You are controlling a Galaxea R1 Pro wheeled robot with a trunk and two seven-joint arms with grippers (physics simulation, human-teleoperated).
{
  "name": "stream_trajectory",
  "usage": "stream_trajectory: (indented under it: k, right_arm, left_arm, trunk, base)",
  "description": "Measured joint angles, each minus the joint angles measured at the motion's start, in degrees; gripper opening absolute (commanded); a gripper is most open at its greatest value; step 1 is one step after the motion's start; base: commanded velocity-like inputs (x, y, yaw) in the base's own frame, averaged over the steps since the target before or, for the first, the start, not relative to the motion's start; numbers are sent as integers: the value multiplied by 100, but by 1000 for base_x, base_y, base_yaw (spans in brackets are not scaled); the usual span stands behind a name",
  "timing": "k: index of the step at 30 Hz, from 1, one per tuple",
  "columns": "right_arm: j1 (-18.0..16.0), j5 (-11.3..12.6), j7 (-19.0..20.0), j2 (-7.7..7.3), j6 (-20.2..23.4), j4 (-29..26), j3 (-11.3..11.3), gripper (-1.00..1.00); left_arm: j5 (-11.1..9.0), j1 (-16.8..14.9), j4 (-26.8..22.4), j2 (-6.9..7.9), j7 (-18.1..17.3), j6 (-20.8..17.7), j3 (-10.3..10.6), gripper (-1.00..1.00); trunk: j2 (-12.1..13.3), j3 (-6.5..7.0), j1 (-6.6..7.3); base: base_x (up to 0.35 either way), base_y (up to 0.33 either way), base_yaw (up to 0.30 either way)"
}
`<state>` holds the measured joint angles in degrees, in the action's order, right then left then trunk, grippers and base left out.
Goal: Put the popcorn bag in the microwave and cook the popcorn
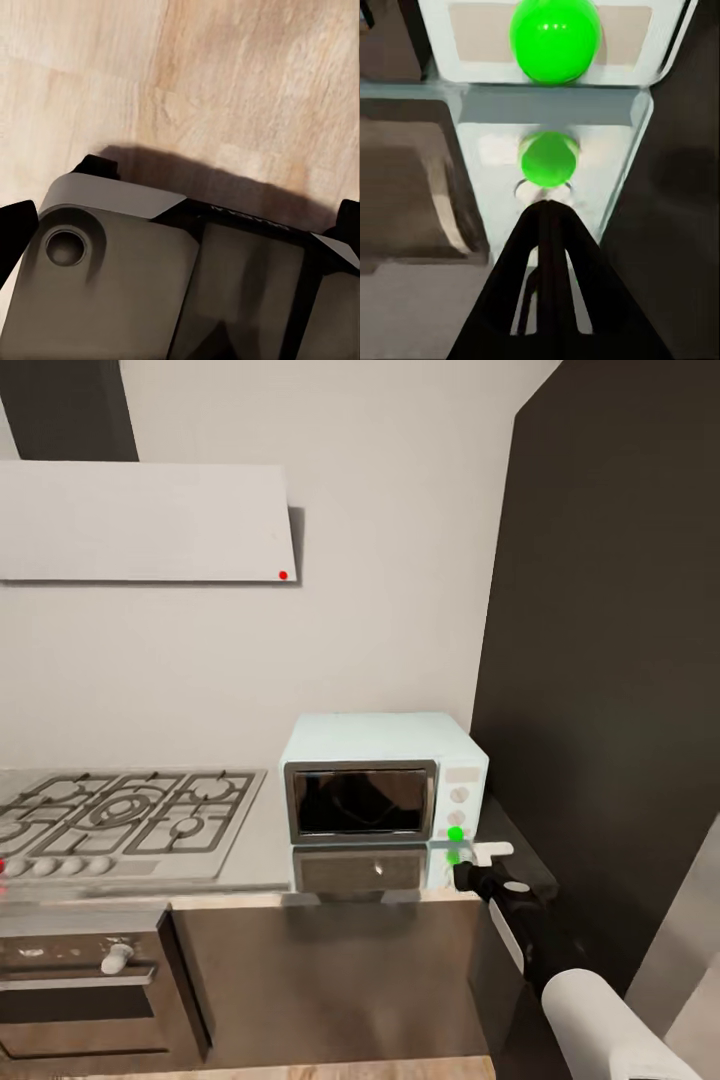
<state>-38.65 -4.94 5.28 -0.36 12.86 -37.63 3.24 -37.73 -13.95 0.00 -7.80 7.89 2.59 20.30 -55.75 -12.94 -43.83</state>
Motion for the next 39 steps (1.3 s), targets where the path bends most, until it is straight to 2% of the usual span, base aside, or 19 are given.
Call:
stream_trajectory:
  k: [4,7,10,13,17,21,23,25,26,27,28,29,30,33,34,37,39]
  right_arm:
    - [0,-6,9,4,82,-147,-13,-100]
    - [0,-7,11,12,763,-679,-10,-100]
    - [1,-4,9,22,1349,-957,-7,-100]
    - [1,35,2,26,1613,-929,0,-100]
    - [3,37,-30,-2,1379,620,6,-100]
    - [3,42,-26,-135,101,2595,-5,-100]
    - [3,43,-17,-158,-353,3372,-14,-100]
    - [37,47,-2,-255,-791,3835,-23,-100]
    - [161,46,-1,-271,-843,3873,-24,-100]
    - [533,20,0,-293,-1000,3903,-20,-100]
    - [1166,-9,0,-307,-1213,3919,-25,-100]
    - [1598,-26,3,-314,-1417,3918,-27,-100]
    - [1812,-37,1,-315,-1567,3921,-27,-100]
    - [2730,-37,-3,-317,-1991,3924,-28,-100]
    - [3000,-24,-3,-324,-2272,3923,-25,-100]
    - [3210,-12,-3,-325,-2508,3928,-22,-100]
    - [3236,-10,-3,-320,-2533,3929,-19,-100]
  left_arm:
    - [1,0,-1,-2,-1,-1,0,100]
    - [0,0,0,-1,0,0,1,100]
    - [0,0,0,0,0,0,1,100]
    - [1,0,-1,-1,-1,-1,3,100]
    - [0,0,-1,-6,1,1,2,100]
    - [0,0,-1,-8,-1,0,1,100]
    - [0,0,-1,-9,1,1,3,100]
    - [-3,0,2,-5,13,0,-2,100]
    - [-2,0,2,-5,14,0,-2,100]
    - [0,0,6,-5,10,-4,-2,100]
    - [1,0,6,-2,7,-7,-3,100]
    - [0,1,6,5,4,-8,-4,100]
    - [0,1,6,29,2,-8,-3,100]
    - [12,1,7,204,-10,-49,-1,100]
    - [42,1,3,330,-16,-82,3,100]
    - [86,0,1,679,-179,-178,10,100]
    - [95,1,0,761,-414,-268,25,100]
  trunk:
    - [0,0,0]
    - [0,0,0]
    - [0,0,0]
    - [1,0,0]
    - [2,-1,0]
    - [1,-2,0]
    - [1,-1,0]
    - [0,-1,1]
    - [-1,-1,1]
    - [-1,0,3]
    - [-1,-2,3]
    - [0,-2,4]
    - [-1,-2,4]
    - [-1,-2,4]
    - [0,-1,4]
    - [0,-1,4]
    - [0,-1,4]
  base:
    - [-335,0,0]
    - [-335,0,0]
    - [-335,0,0]
    - [-335,0,0]
    - [-335,0,0]
    - [-335,0,0]
    - [-332,0,0]
    - [-213,0,0]
    - [-73,0,0]
    - [-37,0,0]
    - [-19,0,0]
    - [-10,0,0]
    - [-5,0,0]
    - [-1,0,0]
    - [0,0,0]
    - [0,0,0]
    - [0,0,0]
